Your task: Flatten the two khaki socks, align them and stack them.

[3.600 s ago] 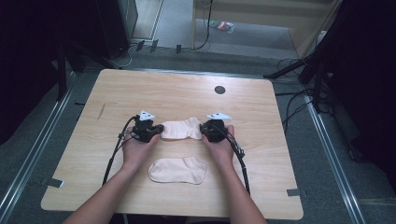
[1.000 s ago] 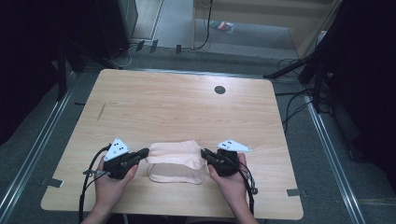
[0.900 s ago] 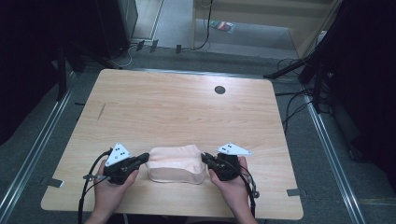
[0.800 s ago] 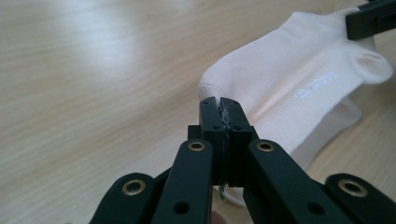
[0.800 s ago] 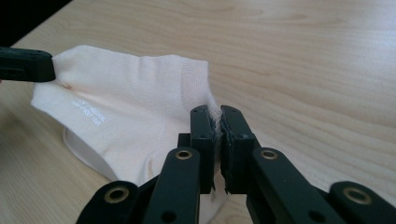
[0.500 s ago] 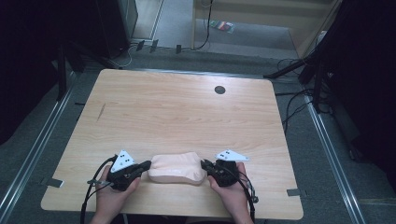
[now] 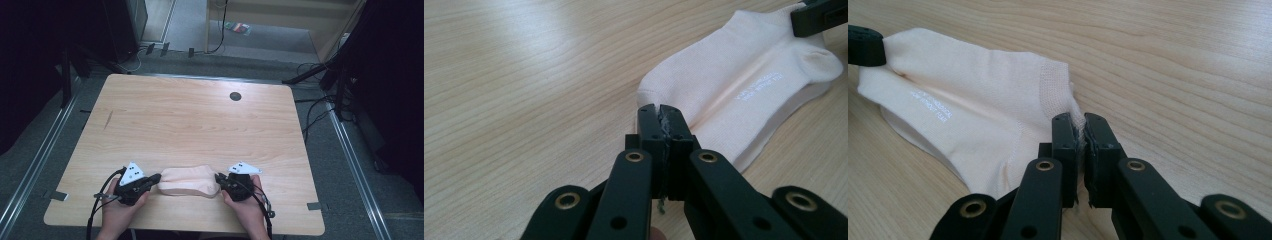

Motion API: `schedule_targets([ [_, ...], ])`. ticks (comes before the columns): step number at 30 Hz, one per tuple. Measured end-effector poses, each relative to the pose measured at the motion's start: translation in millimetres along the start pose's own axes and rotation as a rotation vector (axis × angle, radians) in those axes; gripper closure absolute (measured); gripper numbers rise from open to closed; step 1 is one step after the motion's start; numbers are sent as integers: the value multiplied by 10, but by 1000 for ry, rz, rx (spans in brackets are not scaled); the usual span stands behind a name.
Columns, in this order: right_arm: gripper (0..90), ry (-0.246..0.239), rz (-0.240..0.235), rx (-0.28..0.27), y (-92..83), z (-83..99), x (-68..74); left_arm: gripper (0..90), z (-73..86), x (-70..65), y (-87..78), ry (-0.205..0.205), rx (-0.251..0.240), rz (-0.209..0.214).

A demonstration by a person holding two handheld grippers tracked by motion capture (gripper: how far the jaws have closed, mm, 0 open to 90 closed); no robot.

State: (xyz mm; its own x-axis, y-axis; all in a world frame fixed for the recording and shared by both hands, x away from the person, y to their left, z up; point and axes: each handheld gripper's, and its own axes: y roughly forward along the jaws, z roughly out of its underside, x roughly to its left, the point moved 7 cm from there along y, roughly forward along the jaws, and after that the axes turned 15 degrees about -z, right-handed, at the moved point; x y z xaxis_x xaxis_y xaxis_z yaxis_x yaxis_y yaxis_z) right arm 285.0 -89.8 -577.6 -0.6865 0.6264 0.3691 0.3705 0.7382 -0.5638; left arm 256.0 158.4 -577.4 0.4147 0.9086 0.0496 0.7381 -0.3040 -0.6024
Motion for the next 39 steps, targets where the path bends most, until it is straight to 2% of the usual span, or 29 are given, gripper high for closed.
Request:
schedule_targets([
  [5,849,3,-15,-1,1,6,-6,900,26,-42,37,18,7,7],
  [6,823,0,-31,6,19,19,-3,899,43,-55,50,36,18,18],
  [7,823,0,-31,6,19,19,-3,889,43,-55,50,36,18,18],
  [8,782,1,-34,10,24,24,-2,889,57,-62,62,41,19,22],
  [10,604,-5,-44,2,39,23,2,779,64,-38,69,27,6,-1],
  [12,554,-13,-43,-10,34,18,-1,672,42,-32,62,3,-10,12],
  [13,540,-6,-56,-36,2,-4,8,619,31,-27,53,-2,-17,22],
  [14,540,-6,-56,-36,2,-4,8,619,23,-26,51,-14,-23,23],
  [16,557,14,-70,-62,-40,-25,10,605,18,-13,54,-30,-30,29],
  [18,597,24,-63,-88,-90,-41,-8,604,6,-4,42,-43,-43,25],
  [21,688,51,-72,-99,-129,-37,-15,616,-36,13,4,-63,-85,24],
  [23,717,70,-87,-101,-133,-33,-14,703,-54,8,-12,-65,-104,43],
  [25,736,70,-95,-95,-118,-26,-2,796,-46,-17,4,-58,-89,64],
  [29,745,51,-75,-68,-55,1,2,865,-28,-69,64,-41,-65,73],
  [32,806,52,-67,-57,-7,20,-24,880,30,-81,139,-26,-14,60],
  [34,855,65,-54,-41,15,43,-51,868,58,-80,173,-32,12,61],
  [36,876,79,-59,-36,25,51,-67,855,60,-76,177,-23,13,53],
  [39,893,85,-47,-24,40,65,-101,826,75,-96,188,11,21,50],
])
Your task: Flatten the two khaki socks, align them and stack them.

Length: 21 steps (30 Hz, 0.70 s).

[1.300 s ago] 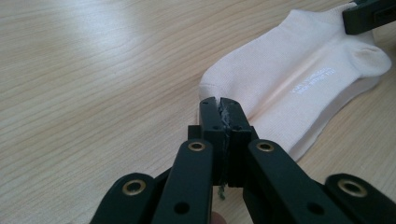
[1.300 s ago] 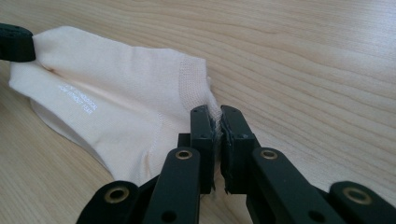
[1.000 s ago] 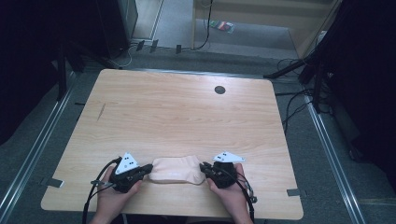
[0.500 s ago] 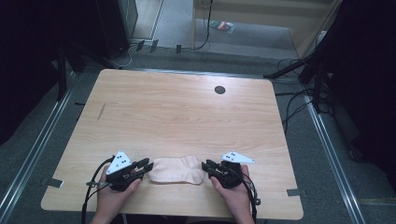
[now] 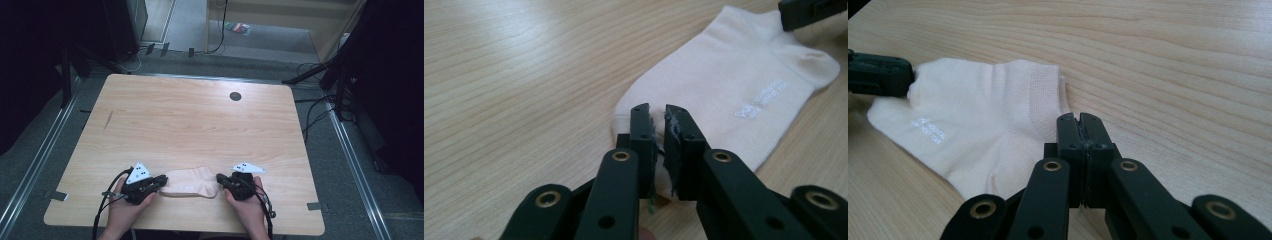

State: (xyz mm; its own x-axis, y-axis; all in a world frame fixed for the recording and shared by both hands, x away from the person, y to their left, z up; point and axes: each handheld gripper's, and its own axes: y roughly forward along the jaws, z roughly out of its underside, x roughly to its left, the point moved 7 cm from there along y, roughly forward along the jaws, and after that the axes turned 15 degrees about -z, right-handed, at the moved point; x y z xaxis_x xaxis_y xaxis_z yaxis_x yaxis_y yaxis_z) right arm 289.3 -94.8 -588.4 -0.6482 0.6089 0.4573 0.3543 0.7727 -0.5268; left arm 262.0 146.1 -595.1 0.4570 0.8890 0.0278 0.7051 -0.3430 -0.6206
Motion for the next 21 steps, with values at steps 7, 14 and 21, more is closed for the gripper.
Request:
schedule_targets([
  [7,883,24,5,-20,-15,-4,3,764,3,-24,4,31,0,25],
  [14,794,-2,45,-89,-98,-64,-20,590,10,-84,-11,86,-13,53],
  [21,595,3,86,-149,-169,-89,-119,457,-22,-71,-36,58,-50,85],
])
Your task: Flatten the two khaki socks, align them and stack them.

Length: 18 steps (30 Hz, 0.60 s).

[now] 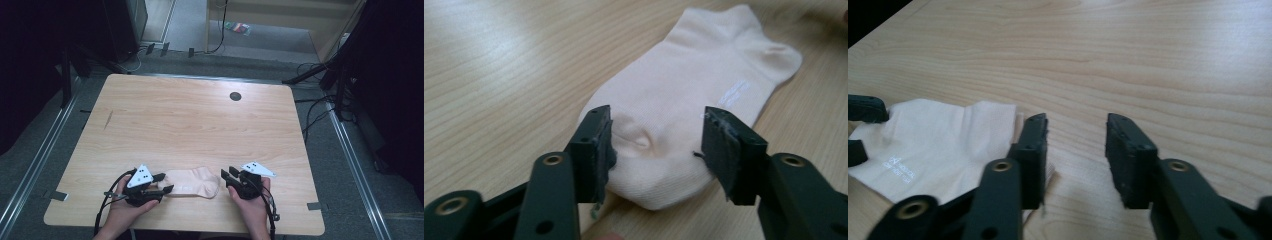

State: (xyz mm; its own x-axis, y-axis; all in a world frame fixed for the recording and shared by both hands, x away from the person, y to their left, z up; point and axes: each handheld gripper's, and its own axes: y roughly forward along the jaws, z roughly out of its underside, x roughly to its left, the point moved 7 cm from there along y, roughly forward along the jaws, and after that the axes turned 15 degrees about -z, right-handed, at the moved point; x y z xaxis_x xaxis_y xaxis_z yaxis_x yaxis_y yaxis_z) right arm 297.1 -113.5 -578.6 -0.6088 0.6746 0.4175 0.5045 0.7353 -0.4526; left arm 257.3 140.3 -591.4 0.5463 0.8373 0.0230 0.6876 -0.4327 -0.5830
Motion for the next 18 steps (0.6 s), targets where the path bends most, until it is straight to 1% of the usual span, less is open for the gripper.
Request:
schedule_targets([
  [1,548,-8,2,-10,-4,-11,-5,418,-8,9,-5,-11,-7,4],
  [2,517,-13,3,-13,-6,-15,-8,400,-21,24,-18,-28,-23,11],
  [4,399,-33,15,-26,-5,-32,-27,387,-51,48,-43,-55,-56,30],
  [5,344,-40,24,-30,-2,-41,-45,370,-63,59,-52,-65,-65,30],
  [6,319,-41,25,-35,-5,-48,-49,344,-82,80,-63,-82,-79,24],
  [7,292,-52,21,-45,-11,-63,-51,300,-92,91,-71,-92,-85,20],
  [8,271,-59,24,-49,-18,-70,-51,268,-104,111,-82,-102,-94,11],
  [10,235,-73,41,-63,-41,-87,-63,231,-121,150,-107,-105,-111,-9],
  [11,214,-70,52,-72,-59,-95,-77,207,-131,171,-123,-108,-122,-20],
  [15,157,-39,42,-85,-91,-112,-103,176,-148,231,-157,-118,-140,-31],
  [17,142,-44,28,-96,-113,-134,-117,165,-148,262,-166,-130,-142,-32],
  [18,136,-36,31,-97,-125,-134,-117,158,-147,287,-171,-141,-143,-32],
])
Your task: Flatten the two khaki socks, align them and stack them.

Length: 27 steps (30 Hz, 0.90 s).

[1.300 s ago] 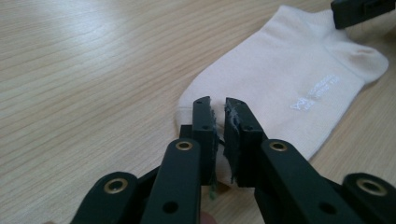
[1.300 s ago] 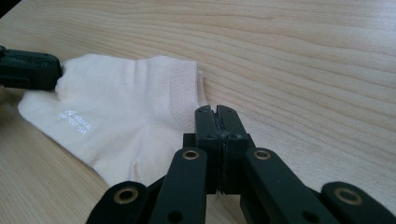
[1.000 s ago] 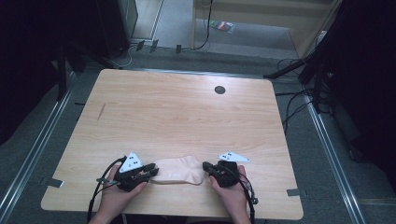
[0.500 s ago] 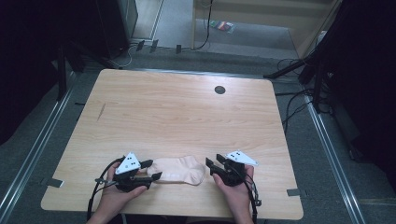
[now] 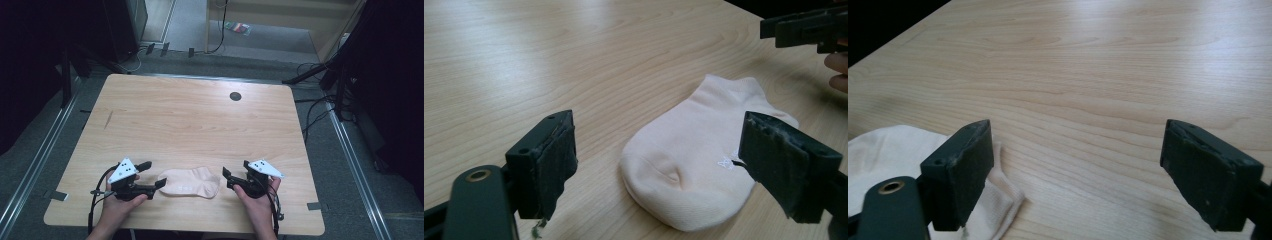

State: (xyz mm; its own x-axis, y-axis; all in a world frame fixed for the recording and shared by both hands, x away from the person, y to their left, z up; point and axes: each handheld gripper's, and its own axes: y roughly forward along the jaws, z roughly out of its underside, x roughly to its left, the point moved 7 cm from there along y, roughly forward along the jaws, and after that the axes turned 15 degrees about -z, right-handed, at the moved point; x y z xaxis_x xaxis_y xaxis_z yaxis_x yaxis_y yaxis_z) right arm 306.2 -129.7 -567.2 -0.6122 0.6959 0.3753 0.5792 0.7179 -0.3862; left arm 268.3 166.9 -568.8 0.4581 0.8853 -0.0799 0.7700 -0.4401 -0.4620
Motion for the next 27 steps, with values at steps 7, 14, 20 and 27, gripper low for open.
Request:
schedule_targets([
  [7,136,-19,16,-11,-73,-23,-41,138,-8,115,-29,-31,-3,-7],
  [14,136,-23,22,-21,-143,-51,-96,138,-8,288,-64,-62,-8,-45],
  [20,136,-8,37,-33,-207,-76,-178,138,-3,437,-91,-86,-8,-82],
  [27,136,-1,62,-50,-319,-117,-285,138,7,628,-154,-111,-16,-133],
])
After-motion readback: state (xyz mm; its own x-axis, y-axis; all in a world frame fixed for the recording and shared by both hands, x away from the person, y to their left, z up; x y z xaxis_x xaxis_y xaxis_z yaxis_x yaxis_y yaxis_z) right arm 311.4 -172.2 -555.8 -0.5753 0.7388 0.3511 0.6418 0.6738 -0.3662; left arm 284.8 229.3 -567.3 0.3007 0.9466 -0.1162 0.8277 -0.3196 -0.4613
